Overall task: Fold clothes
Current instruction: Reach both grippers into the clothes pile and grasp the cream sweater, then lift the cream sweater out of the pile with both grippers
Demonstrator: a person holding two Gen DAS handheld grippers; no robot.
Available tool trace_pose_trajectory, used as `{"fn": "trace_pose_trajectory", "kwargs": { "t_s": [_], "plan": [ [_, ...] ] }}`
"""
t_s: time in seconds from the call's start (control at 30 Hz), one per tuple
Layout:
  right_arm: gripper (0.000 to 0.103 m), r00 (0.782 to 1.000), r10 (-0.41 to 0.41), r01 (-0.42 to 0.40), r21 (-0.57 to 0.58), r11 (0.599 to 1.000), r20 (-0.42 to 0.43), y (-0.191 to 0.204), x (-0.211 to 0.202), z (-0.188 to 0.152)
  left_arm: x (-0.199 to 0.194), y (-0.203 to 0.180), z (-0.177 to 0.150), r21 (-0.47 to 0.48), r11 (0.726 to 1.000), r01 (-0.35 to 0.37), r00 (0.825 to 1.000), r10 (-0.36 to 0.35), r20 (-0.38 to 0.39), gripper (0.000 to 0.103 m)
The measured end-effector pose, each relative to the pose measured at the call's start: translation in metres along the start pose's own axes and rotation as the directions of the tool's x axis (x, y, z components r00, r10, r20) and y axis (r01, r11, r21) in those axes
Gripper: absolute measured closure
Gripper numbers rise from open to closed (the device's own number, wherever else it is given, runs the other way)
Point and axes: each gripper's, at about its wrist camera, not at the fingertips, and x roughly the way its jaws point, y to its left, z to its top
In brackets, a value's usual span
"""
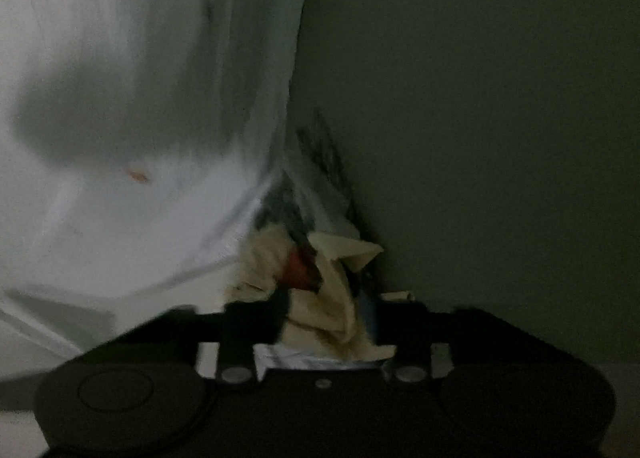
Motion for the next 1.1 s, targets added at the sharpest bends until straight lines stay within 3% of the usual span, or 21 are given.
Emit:
{"fn": "trace_pose_trajectory", "kwargs": {
  "t_s": [0.07,0.23,0.33,0.4,0.47,0.5,0.53,0.57,0.6,0.73,0.83,0.93,1.0,1.1],
  "plan": [
    [0.088,0.999,-0.032,0.030,-0.060,0.998,-0.037,0.016,0.046,-0.002,0.019,0.012,0.017,0.000,1.000,0.004,1.000,-0.004,0.010,0.021],
    [0.087,0.993,-0.075,0.068,-0.080,0.994,-0.094,0.030,0.141,-0.001,0.067,0.030,0.052,0.018,0.999,0.049,0.999,-0.049,0.012,0.038],
    [0.076,0.985,-0.153,0.145,-0.094,0.985,-0.077,0.026,0.172,0.004,0.091,0.030,0.062,0.005,0.997,0.075,0.997,-0.075,0.008,0.038],
    [0.059,0.976,-0.208,0.201,-0.103,0.974,-0.065,0.020,0.176,0.006,0.104,0.029,0.068,-0.005,0.997,0.081,0.997,-0.081,0.015,0.040],
    [0.058,0.968,-0.242,0.236,-0.096,0.967,-0.059,0.013,0.181,0.011,0.112,0.027,0.071,-0.002,0.996,0.092,0.996,-0.092,0.024,0.049],
    [0.060,0.964,-0.259,0.253,-0.093,0.963,-0.056,0.009,0.184,0.014,0.117,0.027,0.074,-0.006,0.996,0.090,0.996,-0.090,0.019,0.062],
    [0.063,0.965,-0.255,0.249,-0.096,0.964,-0.055,0.009,0.188,0.015,0.119,0.027,0.076,-0.016,0.997,0.081,0.997,-0.080,0.010,0.077],
    [0.084,0.972,-0.228,0.222,-0.102,0.970,-0.057,0.009,0.187,0.016,0.121,0.027,0.078,-0.028,0.997,0.068,0.998,-0.068,0.001,0.081],
    [0.097,0.978,-0.201,0.194,-0.109,0.975,-0.060,0.010,0.185,0.018,0.120,0.028,0.080,-0.037,0.997,0.065,0.998,-0.065,0.001,0.086],
    [0.098,0.996,-0.088,0.091,-0.221,0.971,0.026,0.037,0.150,0.020,0.094,0.024,0.088,-0.048,0.996,0.072,0.996,-0.069,0.063,0.089],
    [0.098,0.988,0.020,0.027,-0.301,0.953,0.152,0.073,0.089,0.033,0.062,0.009,0.094,-0.022,0.997,0.073,0.989,-0.070,0.129,0.089],
    [0.098,0.945,0.156,-0.046,-0.355,0.934,0.287,0.104,0.013,0.052,0.024,-0.013,0.102,0.019,0.997,0.076,0.974,-0.078,0.213,0.090],
    [0.098,0.884,0.252,-0.073,-0.416,0.906,0.394,0.126,-0.056,0.065,-0.005,-0.035,0.105,0.060,0.996,0.072,0.957,-0.086,0.276,0.090],
    [0.098,0.795,0.359,-0.072,-0.512,0.856,0.489,0.147,-0.151,0.072,-0.048,-0.068,0.103,0.111,0.991,0.076,0.923,-0.112,0.367,0.090]
  ]
}}
